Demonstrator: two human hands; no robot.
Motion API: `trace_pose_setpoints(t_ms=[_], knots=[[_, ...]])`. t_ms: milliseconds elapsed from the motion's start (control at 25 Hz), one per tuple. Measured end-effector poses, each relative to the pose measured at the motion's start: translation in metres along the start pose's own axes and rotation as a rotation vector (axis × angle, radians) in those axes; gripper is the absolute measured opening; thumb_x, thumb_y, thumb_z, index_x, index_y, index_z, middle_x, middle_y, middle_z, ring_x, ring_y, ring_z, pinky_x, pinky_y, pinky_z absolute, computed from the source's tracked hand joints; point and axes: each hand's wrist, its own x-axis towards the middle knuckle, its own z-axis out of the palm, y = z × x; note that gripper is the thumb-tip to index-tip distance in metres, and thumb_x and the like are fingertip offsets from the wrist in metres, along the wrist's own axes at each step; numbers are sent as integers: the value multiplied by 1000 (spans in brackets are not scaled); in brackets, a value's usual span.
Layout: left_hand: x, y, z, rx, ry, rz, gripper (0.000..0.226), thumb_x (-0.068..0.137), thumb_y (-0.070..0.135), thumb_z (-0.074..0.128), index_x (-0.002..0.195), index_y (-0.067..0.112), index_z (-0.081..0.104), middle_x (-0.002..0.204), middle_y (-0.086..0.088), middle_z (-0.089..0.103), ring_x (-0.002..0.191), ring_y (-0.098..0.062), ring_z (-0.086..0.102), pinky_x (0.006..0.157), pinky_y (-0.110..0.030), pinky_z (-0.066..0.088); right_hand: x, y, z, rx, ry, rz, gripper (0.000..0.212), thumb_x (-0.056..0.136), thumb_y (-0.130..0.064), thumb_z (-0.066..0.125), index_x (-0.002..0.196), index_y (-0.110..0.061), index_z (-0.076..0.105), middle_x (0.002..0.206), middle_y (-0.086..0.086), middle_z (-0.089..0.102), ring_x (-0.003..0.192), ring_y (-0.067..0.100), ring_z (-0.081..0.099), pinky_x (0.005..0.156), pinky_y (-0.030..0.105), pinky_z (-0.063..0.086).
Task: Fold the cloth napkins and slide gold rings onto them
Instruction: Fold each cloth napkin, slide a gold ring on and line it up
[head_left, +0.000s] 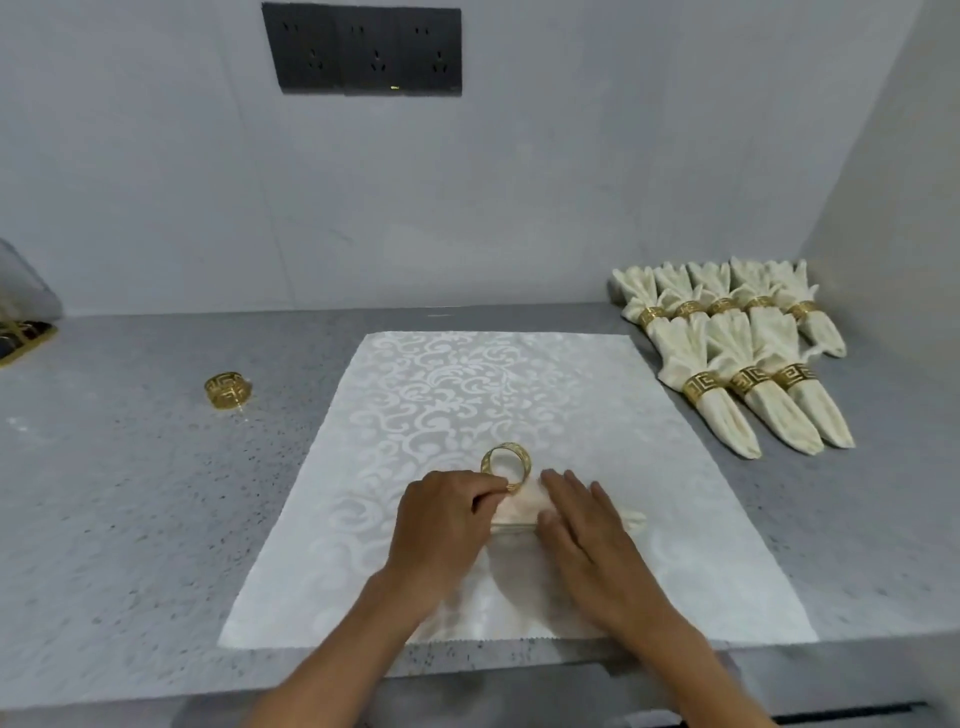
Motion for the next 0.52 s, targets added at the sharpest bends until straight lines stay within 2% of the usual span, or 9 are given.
trace_pose_setpoints(t_ms=[40,80,160,240,320,400,520], knots=[[-2,0,1,37,1,25,9,87,30,71,92,32,79,78,13,74,67,-6,65,59,-29,52,1,-2,-6,96,-11,13,51,106,-34,31,153,-35,12,148,-29,8,118,-39,-10,106,2,-12],[-3,1,1,77,-3,49,12,87,30,68,92,32,78,79,12,74,68,-9,66,58,-29,52,1,-4,-11,123,-4,-24,56,106,-24,37,153,-38,9,150,-29,9,118,-39,-7,111,5,-7],[-5,0,2,157,-53,78,21,87,28,57,92,32,77,82,11,73,72,-13,64,58,-31,51,12,-6,-13,51,43,-157,69,100,-11,45,154,-36,11,156,-23,18,137,-20,10,119,19,8],[-5,1,2,208,-133,73,26,90,27,49,93,29,74,85,9,71,76,-14,62,61,-35,50,28,-6,-15,-62,52,-270,70,94,-4,50,154,-29,24,155,-10,34,143,6,27,118,26,22],[-5,1,1,218,-168,77,24,94,27,49,94,27,73,83,8,69,76,-15,61,61,-35,49,40,-6,-20,-119,-15,-330,65,92,-5,56,150,-25,36,146,-5,47,131,12,40,110,27,34],[-5,2,-3,201,-169,80,20,94,26,51,100,27,71,83,7,68,76,-17,61,62,-37,49,45,-4,-26,-142,-56,-367,60,91,-13,63,146,-26,42,141,-9,50,121,13,45,101,24,37],[-10,9,-8,147,-186,75,37,92,34,51,129,32,46,90,8,66,81,-15,60,68,-38,51,44,-2,-27,-118,5,-320,57,90,-21,67,142,-26,45,134,-10,55,114,14,49,93,22,38]])
